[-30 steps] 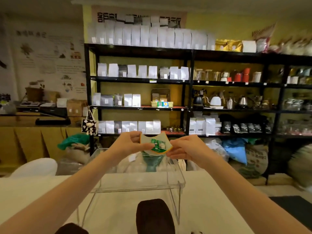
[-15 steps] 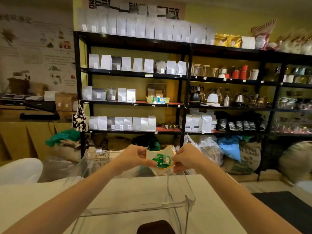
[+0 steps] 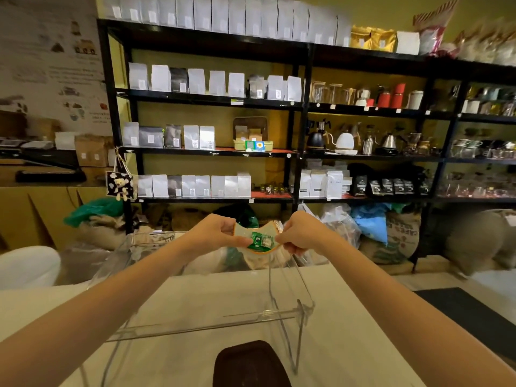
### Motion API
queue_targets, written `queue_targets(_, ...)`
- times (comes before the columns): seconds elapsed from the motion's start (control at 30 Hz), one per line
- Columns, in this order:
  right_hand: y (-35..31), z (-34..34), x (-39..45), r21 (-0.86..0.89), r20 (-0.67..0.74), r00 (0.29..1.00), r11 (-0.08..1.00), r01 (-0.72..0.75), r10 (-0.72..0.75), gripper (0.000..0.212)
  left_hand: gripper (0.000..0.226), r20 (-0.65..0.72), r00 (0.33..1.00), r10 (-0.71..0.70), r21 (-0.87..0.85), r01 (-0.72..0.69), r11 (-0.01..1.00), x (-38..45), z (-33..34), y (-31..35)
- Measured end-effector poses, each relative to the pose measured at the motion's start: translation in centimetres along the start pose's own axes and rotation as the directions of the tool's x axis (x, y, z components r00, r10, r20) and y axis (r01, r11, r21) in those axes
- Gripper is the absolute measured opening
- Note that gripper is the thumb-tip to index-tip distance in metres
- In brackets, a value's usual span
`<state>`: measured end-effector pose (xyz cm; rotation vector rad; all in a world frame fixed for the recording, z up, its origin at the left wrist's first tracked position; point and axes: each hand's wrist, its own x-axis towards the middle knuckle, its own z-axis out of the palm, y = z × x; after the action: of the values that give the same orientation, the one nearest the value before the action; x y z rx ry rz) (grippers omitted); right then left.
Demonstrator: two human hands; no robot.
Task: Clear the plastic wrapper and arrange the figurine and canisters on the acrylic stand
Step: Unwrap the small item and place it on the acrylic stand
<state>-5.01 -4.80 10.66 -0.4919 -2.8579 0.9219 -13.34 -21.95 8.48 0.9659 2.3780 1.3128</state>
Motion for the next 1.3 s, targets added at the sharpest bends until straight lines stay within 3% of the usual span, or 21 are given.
queue_targets(0.1,0.3,0.3,0.1,0.036,-0.023,1.000,0.999,0.009,-0.008,0.023,0.036,0.021,1.000,-0.016,0.012,0.016,1.000,0.0,0.3,0.2)
queue_targets(0.33,0.8,0.4,-0.2,0.153,-0.059,0.998,0.988,0.012,-0.003,0.026,0.044,0.033,0.994,-0.100,0.253,0.088,0.964,-0.3,0.6,1.9)
queue_targets(0.43,0.9,-0.3,-1.0,0.190,-0.059,0.998,0.982,0.012,-0.001,0.023,0.048,0.022,0.996,-0.089,0.435,0.071,0.898,-0.8,0.5,3.2)
queue_targets(0.5,1.1,-1.1,-1.8,0.158,-0.049,0.999,0.987,0.022,-0.015,0.020,0.037,-0.003,0.998,-0.062,0.550,0.053,0.834,-1.5,0.5,4.3)
queue_targets(0.63,1.8,-2.9,-4.1,0.095,-0.070,0.996,0.993,0.067,-0.061,0.016,0.035,-0.002,0.997,0.079,0.654,-0.059,0.754,-3.9,1.3,7.5)
queue_targets(0.8,3.7,-4.6,-8.5,0.022,-0.135,0.981,0.990,0.142,-0.138,0.016,0.037,0.031,0.981,0.191,0.644,-0.166,0.747,-7.6,4.9,10.8)
queue_targets(1.0,8.6,-2.9,-14.3,-0.100,-0.308,0.927,0.977,0.190,-0.212,0.023,0.038,0.002,0.961,0.276,0.638,-0.214,0.740,-11.8,11.7,11.6)
queue_targets(1.17,13.9,1.1,-17.4,-0.110,-0.290,0.938,0.980,0.164,-0.189,0.036,0.064,0.018,0.977,0.212,0.563,-0.185,0.806,-14.3,17.6,8.7)
queue_targets(1.3,17.4,4.4,-19.0,-0.068,-0.188,0.971,0.988,0.136,-0.146,0.047,0.073,0.060,0.993,0.104,0.496,-0.120,0.860,-15.2,21.3,5.3)
